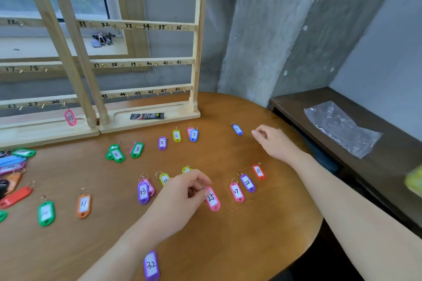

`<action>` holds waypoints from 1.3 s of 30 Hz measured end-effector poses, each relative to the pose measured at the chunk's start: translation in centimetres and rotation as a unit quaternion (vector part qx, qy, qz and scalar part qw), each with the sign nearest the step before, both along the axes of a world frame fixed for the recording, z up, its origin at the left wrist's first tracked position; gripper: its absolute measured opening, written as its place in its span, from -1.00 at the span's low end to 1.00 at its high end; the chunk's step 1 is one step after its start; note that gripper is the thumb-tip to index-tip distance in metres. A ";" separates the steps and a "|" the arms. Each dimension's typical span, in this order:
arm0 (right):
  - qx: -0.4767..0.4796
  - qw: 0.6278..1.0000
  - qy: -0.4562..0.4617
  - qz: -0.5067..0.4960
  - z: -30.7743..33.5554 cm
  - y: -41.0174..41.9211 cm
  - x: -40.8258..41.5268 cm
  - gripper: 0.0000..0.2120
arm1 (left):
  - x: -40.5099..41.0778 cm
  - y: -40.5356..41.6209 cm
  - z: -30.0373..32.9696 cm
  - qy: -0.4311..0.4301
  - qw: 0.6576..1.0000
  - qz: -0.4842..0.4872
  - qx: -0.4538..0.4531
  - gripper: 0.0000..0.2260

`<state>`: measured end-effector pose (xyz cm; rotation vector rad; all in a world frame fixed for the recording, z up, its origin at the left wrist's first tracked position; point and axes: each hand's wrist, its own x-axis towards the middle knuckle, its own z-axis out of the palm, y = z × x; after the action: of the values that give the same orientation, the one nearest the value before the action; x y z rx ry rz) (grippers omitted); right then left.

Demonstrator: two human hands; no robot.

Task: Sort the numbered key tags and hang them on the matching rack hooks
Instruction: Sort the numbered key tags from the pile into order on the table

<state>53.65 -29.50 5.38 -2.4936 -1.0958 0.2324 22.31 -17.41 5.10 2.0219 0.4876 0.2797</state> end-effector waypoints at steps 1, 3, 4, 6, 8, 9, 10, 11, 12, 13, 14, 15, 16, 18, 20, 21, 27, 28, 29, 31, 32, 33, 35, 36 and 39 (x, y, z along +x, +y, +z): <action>0.017 1.000 0.004 0.002 0.0 -0.9 -0.8 -0.71 | 0.3 -0.5 -0.1 0.001 1.000 -0.009 0.004 -0.88; 0.045 0.999 0.007 0.006 0.0 -2.6 -2.5 -0.74 | 0.6 -1.3 -0.3 0.001 1.000 -0.018 0.006 -0.87; 0.058 0.998 0.009 0.008 0.0 -3.4 -3.3 -0.76 | 0.7 -1.7 -0.6 0.001 1.000 -0.018 0.006 -0.87; 0.088 0.996 0.019 0.013 -0.1 -4.7 -5.1 -0.77 | 0.7 -2.1 -1.2 0.005 1.000 -0.013 0.017 -0.85; 0.114 0.993 0.032 0.017 -0.4 -5.7 -6.7 -0.77 | 0.6 -2.2 -1.9 0.013 0.999 -0.005 0.033 -0.85; 0.128 0.991 0.038 0.017 -0.7 -6.2 -7.5 -0.77 | 0.5 -2.1 -2.2 0.016 0.999 -0.002 0.039 -0.85; 0.142 0.989 0.044 0.015 -1.0 -6.7 -8.3 -0.77 | 0.4 -2.0 -2.5 0.017 0.999 0.001 0.047 -0.85; 0.158 0.986 0.048 0.010 -1.2 -7.1 -9.0 -0.78 | 0.3 -1.8 -2.7 0.018 0.998 0.003 0.055 -0.85; 0.173 0.984 0.051 0.005 -1.4 -7.5 -9.8 -0.78 | 0.2 -1.7 -2.8 0.018 0.998 0.006 0.061 -0.85; 0.185 0.981 0.053 0.001 -1.7 -7.8 -10.5 -0.78 | 0.2 -1.6 -2.9 0.017 0.998 0.009 0.066 -0.85; 0.193 0.980 0.054 -0.002 -1.8 -8.2 -11.1 -0.78 | 0.2 -1.6 -3.0 0.016 0.997 0.011 0.072 -0.85; 0.199 0.979 0.054 -0.006 -2.0 -8.5 -11.7 -0.78 | 0.3 -1.6 -3.0 0.017 0.997 0.011 0.081 -0.86; 0.205 0.977 0.053 -0.010 -2.2 -8.8 -12.2 -0.78 | 0.3 -1.7 -3.1 0.019 0.996 0.009 0.091 -0.86; 0.221 0.973 0.058 -0.023 -2.3 -9.4 -13.1 -0.78 | 0.5 -1.7 -3.2 0.025 0.993 0.007 0.112 -0.87; 0.232 0.969 0.072 -0.039 -2.4 -9.8 -14.1 -0.78 | 0.6 -1.7 -3.3 0.030 0.991 0.010 0.130 -0.89; 0.235 0.968 0.080 -0.044 -2.4 -9.9 -14.5 -0.78 | 0.6 -1.7 -3.4 0.028 0.990 0.014 0.140 -0.89; 0.226 0.969 0.090 -0.047 -3.1 -10.3 -16.2 -0.78 | 1.1 -1.5 -3.8 0.017 0.983 0.046 0.179 -0.89; 0.223 0.970 0.089 -0.047 -3.2 -10.3 -16.3 -0.78 | 1.1 -1.6 -3.8 0.016 0.981 0.047 0.189 -0.89; 0.221 0.970 0.087 -0.047 -3.2 -10.3 -16.4 -0.78 | 1.1 -1.6 -3.7 0.016 0.979 0.046 0.196 -0.89; 0.219 0.971 0.085 -0.043 -3.0 -10.2 -16.5 -0.79 | 0.9 -1.6 -3.7 0.019 0.978 0.040 0.204 -0.90; 0.219 0.971 0.086 -0.040 -2.9 -10.1 -16.6 -0.79 | 0.8 -1.4 -3.7 0.027 0.977 0.036 0.209 -0.91; 0.220 0.971 0.090 -0.038 -2.8 -10.0 -16.7 -0.79 | 0.6 -1.3 -3.6 0.035 0.976 0.033 0.211 -0.90; 0.223 0.970 0.094 -0.032 -2.4 -9.6 -17.0 -0.79 | 0.2 -0.8 -3.4 0.037 0.979 0.030 0.199 -0.87; 0.228 0.969 0.095 -0.029 -2.2 -9.3 -17.2 -0.79 | -0.1 -0.6 -3.1 0.028 0.981 0.033 0.191 -0.86; 0.247 0.964 0.101 -0.016 -1.3 -7.9 -17.9 -0.78 | -1.6 0.4 -1.9 -0.015 0.980 0.057 0.192 -0.82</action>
<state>35.73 -37.43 4.04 -1.9934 -0.8965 0.1721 20.67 -17.01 3.19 2.3630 0.5635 0.5066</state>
